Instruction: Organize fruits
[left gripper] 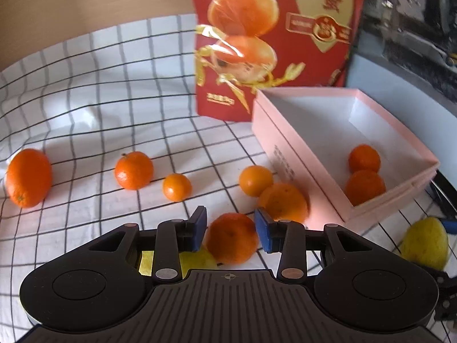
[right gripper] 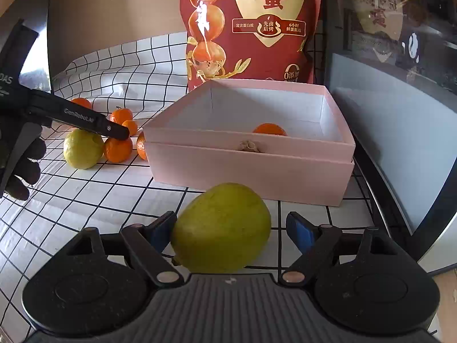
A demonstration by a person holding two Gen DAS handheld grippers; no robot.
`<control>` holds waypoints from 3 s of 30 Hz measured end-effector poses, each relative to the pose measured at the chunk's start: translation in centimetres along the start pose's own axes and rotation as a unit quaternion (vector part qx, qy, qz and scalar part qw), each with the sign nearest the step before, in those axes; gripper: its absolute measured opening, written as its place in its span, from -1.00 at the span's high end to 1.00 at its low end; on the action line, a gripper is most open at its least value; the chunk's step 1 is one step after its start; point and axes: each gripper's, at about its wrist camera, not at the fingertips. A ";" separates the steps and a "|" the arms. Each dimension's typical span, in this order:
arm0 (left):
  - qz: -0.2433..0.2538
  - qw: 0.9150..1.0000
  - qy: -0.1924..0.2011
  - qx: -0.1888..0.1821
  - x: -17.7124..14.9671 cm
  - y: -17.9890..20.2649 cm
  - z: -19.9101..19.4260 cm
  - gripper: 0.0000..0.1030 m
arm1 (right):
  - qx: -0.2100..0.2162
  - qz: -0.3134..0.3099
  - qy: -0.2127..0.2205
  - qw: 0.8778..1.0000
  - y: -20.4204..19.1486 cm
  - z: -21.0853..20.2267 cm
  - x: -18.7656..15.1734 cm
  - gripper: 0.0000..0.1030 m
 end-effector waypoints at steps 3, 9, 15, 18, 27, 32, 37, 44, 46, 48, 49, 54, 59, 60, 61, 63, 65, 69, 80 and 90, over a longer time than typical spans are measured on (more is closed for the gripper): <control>0.024 1.000 -0.008 0.003 -0.1 0.5 0.0 0.17 | -0.001 0.001 0.000 1.000 0.0 0.0 0.0 -0.63; 0.097 0.995 -0.003 0.010 -1.1 1.8 -0.1 0.11 | 0.001 0.002 -0.002 1.000 0.0 0.0 -0.1 -0.63; 0.116 0.993 0.021 0.019 -2.0 2.4 -0.1 0.14 | 0.001 0.008 -0.006 1.000 0.1 0.1 -0.1 -0.63; 0.088 0.996 0.023 0.010 -2.2 1.7 -0.7 0.16 | 0.001 0.009 -0.005 1.000 0.1 0.1 -0.1 -0.63; 0.015 0.997 0.056 -0.059 -5.4 1.5 -5.7 0.19 | 0.002 0.011 -0.009 1.000 0.2 0.2 0.0 -0.63; 0.043 0.996 0.065 -0.047 -8.1 3.7 -7.6 0.56 | 0.001 0.014 -0.012 1.000 0.4 0.3 0.0 -0.63; 0.040 0.996 0.072 -0.046 -8.5 3.8 -7.7 0.55 | 0.001 0.015 -0.014 1.000 0.4 0.4 0.0 -0.63; 0.023 0.997 0.057 -0.047 -9.0 3.4 -6.4 0.55 | 0.005 0.015 -0.016 1.000 0.4 0.5 0.1 -0.63; 0.006 0.996 0.065 -0.055 -9.0 2.9 -6.7 0.55 | 0.006 0.016 -0.019 1.000 0.4 0.6 0.1 -0.63; -0.014 0.994 0.086 -0.068 -8.9 2.2 -8.1 0.55 | 0.005 0.019 -0.019 1.000 0.5 0.6 0.1 -0.63; -0.020 0.993 0.095 -0.071 -8.9 1.9 -9.0 0.55 | 0.005 0.019 -0.018 1.000 0.5 0.5 0.1 -0.63; 0.009 0.992 0.113 -0.059 -11.1 1.4 -13.2 0.51 | 0.006 0.020 -0.019 1.000 0.6 0.5 0.1 -0.63; 0.038 0.993 0.113 -0.018 -15.0 1.1 -14.8 0.49 | 0.006 0.020 -0.021 1.000 0.7 0.6 0.1 -0.63; 0.041 0.993 0.113 -0.014 -15.5 1.1 -14.8 0.49 | 0.006 0.020 -0.022 1.000 0.7 0.6 0.1 -0.64; 0.042 0.993 0.113 -0.015 -15.8 1.0 -14.9 0.49 | 0.006 0.020 -0.022 1.000 0.7 0.6 0.1 -0.64; 0.046 0.992 0.111 -0.028 -16.2 1.1 -15.0 0.49 | 0.006 0.020 -0.023 1.000 0.7 0.7 0.2 -0.65; 0.050 0.991 0.116 -0.039 -16.4 1.5 -15.2 0.49 | 0.005 0.021 -0.024 0.999 0.7 0.7 0.2 -0.66; 0.068 0.989 0.119 -0.045 -16.3 2.6 -14.8 0.45 | 0.005 0.022 -0.023 0.999 0.7 0.7 0.2 -0.66; 0.098 0.989 0.107 -0.017 -17.0 3.9 -13.5 -0.03 | 0.007 0.024 -0.022 0.999 0.8 0.7 0.2 -0.66; 0.051 0.994 0.094 -0.009 -16.2 1.7 -12.0 -0.16 | 0.008 0.023 -0.023 0.999 0.8 0.8 0.2 -0.68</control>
Point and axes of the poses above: each gripper's, at about its wrist camera, not at the fingertips, and z roughly the way its jaws point, y to its right, x to its top, and after that the axes turned 6 degrees about -z, right-handed
